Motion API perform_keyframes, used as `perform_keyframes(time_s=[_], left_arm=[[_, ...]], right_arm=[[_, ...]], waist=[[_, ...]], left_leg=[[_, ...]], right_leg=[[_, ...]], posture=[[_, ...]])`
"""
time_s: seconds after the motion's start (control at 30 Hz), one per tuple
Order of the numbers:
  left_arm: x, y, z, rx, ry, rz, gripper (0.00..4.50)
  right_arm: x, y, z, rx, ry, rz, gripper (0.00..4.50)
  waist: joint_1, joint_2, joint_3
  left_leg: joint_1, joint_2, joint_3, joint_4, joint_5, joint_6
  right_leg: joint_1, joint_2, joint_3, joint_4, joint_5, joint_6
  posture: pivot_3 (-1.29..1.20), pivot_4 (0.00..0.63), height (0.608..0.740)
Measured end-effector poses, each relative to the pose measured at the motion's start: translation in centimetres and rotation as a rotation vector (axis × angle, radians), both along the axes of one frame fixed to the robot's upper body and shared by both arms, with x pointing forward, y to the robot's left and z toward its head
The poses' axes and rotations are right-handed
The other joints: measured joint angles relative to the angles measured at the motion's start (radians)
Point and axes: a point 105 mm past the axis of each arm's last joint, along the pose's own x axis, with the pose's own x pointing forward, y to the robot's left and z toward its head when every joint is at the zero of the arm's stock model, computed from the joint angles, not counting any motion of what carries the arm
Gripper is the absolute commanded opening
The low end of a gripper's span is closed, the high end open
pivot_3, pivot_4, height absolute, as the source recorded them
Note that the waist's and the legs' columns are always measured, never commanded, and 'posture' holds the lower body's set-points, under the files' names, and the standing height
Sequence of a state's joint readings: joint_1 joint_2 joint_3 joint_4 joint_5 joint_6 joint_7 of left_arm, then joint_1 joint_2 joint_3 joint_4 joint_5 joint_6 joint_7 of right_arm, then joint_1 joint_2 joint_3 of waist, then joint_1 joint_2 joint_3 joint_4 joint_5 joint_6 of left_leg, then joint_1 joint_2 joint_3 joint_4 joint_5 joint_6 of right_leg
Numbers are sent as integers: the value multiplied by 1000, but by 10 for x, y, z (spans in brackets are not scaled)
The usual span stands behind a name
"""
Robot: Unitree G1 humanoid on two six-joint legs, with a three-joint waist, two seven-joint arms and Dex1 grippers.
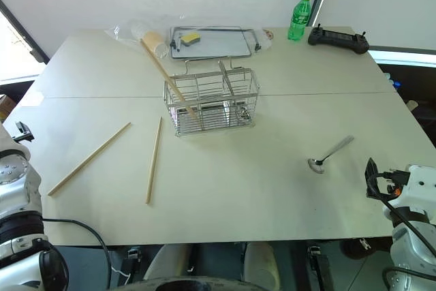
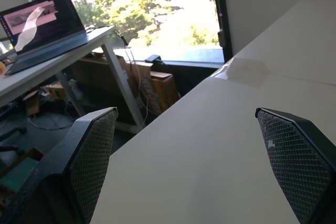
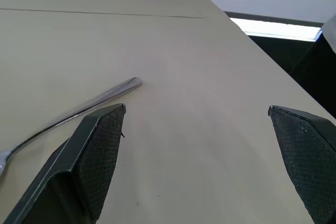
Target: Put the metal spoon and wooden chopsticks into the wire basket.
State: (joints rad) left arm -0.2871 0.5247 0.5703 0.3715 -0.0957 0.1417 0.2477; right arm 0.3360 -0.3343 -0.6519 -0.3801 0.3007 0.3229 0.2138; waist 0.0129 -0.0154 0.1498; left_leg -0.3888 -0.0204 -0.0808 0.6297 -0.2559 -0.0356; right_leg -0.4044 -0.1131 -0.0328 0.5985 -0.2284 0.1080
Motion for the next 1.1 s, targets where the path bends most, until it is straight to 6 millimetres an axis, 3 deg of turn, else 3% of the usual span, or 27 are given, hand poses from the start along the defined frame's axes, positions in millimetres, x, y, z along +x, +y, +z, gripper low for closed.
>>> perform_keyframes(time_s=[0.67,1.1], left_arm=[[2,-1,1,-4,-2,-5,4441],[17,-10,5,-63,-30,-101,4441]], right_arm=[[2,2,0,1,-5,-6,4500],[17,-6,20,-111,18,71,4500]], waist=[[0,0,0],[1,0,0]], left_leg=[[0,0,0,0,0,0],[0,-1,1,1,0,0]], right_leg=[[0,0,0,0,0,0],[1,0,0,0,0,0]], posture=[[0,150,703],[0,150,703]])
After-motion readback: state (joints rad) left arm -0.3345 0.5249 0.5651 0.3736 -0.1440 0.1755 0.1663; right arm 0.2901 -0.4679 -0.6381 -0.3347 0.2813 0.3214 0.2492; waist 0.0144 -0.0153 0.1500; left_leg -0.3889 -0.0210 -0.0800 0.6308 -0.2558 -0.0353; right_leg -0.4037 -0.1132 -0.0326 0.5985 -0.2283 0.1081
